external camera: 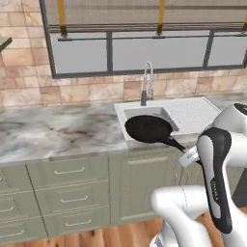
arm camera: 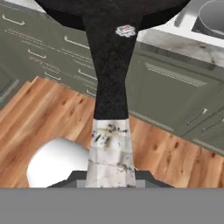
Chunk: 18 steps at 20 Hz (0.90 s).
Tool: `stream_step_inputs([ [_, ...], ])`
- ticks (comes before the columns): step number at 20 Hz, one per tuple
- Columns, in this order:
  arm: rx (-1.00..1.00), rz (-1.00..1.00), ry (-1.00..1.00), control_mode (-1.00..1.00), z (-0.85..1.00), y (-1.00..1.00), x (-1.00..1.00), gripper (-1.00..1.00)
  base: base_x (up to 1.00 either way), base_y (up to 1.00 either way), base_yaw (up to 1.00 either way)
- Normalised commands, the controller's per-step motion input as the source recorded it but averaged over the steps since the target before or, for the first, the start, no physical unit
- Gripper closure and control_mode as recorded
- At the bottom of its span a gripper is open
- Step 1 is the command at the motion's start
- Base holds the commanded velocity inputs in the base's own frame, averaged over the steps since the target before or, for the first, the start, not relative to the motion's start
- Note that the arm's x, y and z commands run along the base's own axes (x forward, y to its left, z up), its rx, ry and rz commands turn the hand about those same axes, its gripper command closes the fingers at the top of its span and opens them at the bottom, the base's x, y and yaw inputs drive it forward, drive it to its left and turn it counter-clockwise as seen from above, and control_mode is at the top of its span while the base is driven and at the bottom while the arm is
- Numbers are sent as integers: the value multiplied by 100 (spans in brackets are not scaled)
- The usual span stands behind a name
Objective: Move the pot and pan from the stove into the sink.
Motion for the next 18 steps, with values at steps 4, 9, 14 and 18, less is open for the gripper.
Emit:
stream_step_inputs([
  [4,0,0,0,100,0,0,0,100,22,-81,-5],
  [9,0,0,0,100,0,0,0,100,10,-69,-7],
  [14,0,0,0,100,0,0,0,100,5,-16,-1],
  [18,0,0,0,100,0,0,0,100,64,0,0],
])
